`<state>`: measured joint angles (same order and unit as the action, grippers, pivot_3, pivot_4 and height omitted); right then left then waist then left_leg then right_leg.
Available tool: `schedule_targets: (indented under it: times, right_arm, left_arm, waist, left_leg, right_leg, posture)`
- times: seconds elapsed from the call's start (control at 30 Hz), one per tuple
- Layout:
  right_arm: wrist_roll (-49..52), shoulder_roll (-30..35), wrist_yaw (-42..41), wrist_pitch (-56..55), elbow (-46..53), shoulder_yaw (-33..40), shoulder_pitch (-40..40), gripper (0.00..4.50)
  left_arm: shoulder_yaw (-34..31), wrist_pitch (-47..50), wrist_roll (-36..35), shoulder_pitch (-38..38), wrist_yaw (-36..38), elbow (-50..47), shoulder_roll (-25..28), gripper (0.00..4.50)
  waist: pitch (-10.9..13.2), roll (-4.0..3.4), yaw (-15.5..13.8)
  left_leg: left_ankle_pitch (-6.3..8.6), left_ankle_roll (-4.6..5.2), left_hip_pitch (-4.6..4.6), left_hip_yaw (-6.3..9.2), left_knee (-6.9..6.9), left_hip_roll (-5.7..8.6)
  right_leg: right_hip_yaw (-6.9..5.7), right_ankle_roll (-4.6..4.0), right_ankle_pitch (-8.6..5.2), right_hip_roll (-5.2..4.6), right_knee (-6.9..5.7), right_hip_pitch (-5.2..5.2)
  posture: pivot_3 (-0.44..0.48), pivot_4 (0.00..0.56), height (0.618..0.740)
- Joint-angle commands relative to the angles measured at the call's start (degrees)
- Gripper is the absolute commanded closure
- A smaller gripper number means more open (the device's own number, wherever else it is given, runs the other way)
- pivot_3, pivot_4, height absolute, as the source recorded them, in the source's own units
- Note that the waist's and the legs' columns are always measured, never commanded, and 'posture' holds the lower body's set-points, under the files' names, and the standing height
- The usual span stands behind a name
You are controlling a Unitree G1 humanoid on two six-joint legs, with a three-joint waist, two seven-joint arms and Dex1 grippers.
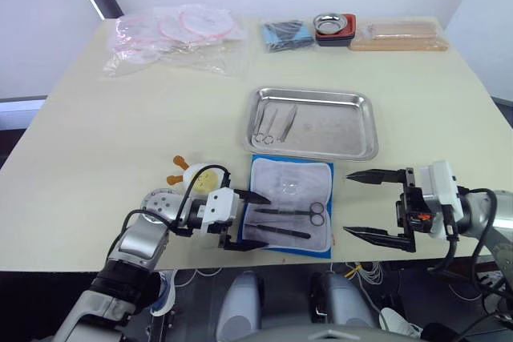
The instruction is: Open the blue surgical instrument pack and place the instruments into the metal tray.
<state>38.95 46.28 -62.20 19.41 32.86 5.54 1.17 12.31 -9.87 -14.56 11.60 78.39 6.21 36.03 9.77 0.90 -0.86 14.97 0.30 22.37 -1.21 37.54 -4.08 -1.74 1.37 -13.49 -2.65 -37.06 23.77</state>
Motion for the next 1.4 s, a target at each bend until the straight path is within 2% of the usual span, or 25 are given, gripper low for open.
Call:
schedule_targets:
  times: [0.03,0.27,0.7,0.97,1.17,1.4]
  right_arm:
    - [0.41,0.60,-0.33,-0.33,1.24,1.47,-0.22,0.00]
    - [0.23,1.40,0.20,0.90,1.76,1.52,-0.13,0.00]
    - [-0.09,1.77,1.76,1.95,1.50,0.78,-2.15,0.00]
    - [-9.69,-3.04,10.11,5.59,-0.34,-10.71,-8.06,0.00]
    - [-15.23,-6.61,11.46,7.89,-2.73,-19.25,-12.31,0.00]
    - [-25.62,-11.45,14.92,5.46,-12.43,-26.59,-15.87,0.00]
  left_arm:
    - [1.96,-1.52,2.18,-1.14,0.68,3.94,-0.10,0.03]
    - [2.91,-6.27,3.97,0.50,1.78,10.91,-1.23,0.03]
    - [4.47,-7.40,4.45,6.08,5.06,20.54,-3.51,0.03]
    - [4.98,-7.48,4.58,5.32,5.57,20.83,-3.47,0.03]
    - [5.37,-6.36,4.88,4.99,5.62,20.00,-3.47,0.03]
    - [5.58,-5.34,4.95,4.64,4.81,19.44,-4.06,0.03]
  waist:
    - [-0.01,0.00,0.01]
    - [-0.40,-0.30,0.00]
    - [-1.23,-0.65,0.04]
    - [-1.62,-0.75,0.09]
    - [-1.64,-0.76,0.04]
    - [-1.72,-0.71,0.06]
  left_leg:
    - [0.00,0.00,-0.08,0.00,0.00,0.00]
    - [0.00,0.00,-0.43,-0.08,0.00,0.00]
    - [-0.01,0.02,-0.60,-0.07,0.32,0.06]
    - [-0.01,0.02,-0.60,-0.08,0.33,0.06]
    - [-0.01,0.03,-0.56,-0.08,0.33,0.06]
    - [-0.01,0.03,-0.57,-0.08,0.33,0.06]
  right_leg:
    - [0.01,0.05,-0.03,0.00,0.00,-0.07]
    - [0.13,0.10,-0.07,0.00,-0.06,-0.33]
    - [0.25,-0.13,-0.22,0.01,-0.65,-0.34]
    - [0.27,-0.14,-0.23,0.01,-0.65,-0.33]
    - [0.26,-0.14,-0.23,0.01,-0.64,-0.31]
    - [0.27,-0.15,-0.24,0.01,-0.64,-0.31]
  posture:
    - [0.000,0.150,0.740]
    - [0.000,0.150,0.740]
    - [0.000,0.150,0.740]
    - [0.000,0.150,0.740]
    - [0.000,0.150,0.740]
    - [0.000,0.150,0.740]
